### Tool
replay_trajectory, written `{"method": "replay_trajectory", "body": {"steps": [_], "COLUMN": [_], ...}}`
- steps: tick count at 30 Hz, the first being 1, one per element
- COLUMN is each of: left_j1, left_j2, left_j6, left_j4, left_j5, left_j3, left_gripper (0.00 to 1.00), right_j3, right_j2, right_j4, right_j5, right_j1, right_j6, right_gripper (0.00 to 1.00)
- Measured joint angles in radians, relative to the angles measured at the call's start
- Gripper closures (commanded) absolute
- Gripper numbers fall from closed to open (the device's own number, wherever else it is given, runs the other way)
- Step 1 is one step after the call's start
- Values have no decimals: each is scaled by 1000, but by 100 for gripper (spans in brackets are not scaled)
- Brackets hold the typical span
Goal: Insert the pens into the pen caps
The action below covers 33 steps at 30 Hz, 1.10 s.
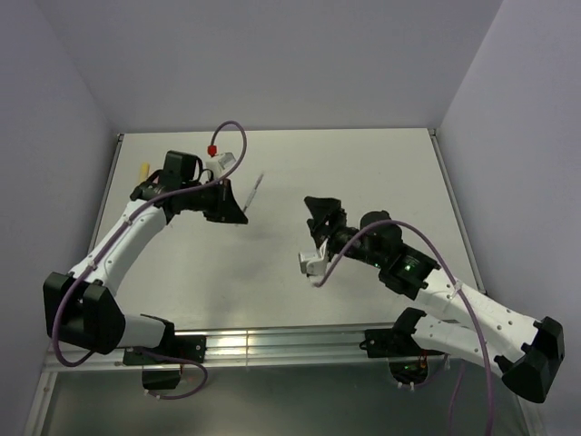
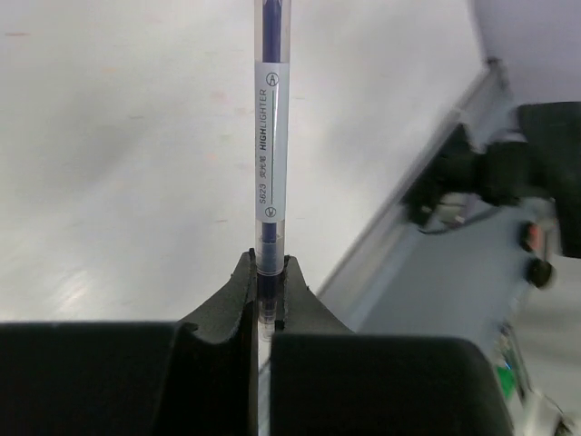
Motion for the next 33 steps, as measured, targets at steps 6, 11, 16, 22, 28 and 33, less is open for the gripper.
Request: {"method": "replay_trajectory", "body": {"steps": [6,11,16,22,28,33], "left_j1": [151,285,298,309,315,315], "left_j2": [124,280,476,641,734,808], "left_j6": [60,116,192,237,240,240], "left_j4": [-31,-30,-44,-55,-68,-87], "left_j5": [-220,-380,-467,-536,-580,-595], "left_j3": [73,95,227,397,470,554], "left_gripper": [95,89,86,86,79,74], "right_j3": [217,340,373,423,434,439], "right_j2": [165,263,303,343,343,343], "right_j4": [-144,-251,-344,-393,-411,-417], "right_j5": [195,272,277,276,265,252], "right_j1": [-140,-316,-380,-437,-444,-444], "right_j6": [374,663,830,903,906,905], "right_gripper": [7,5,5,5,5,5]}}
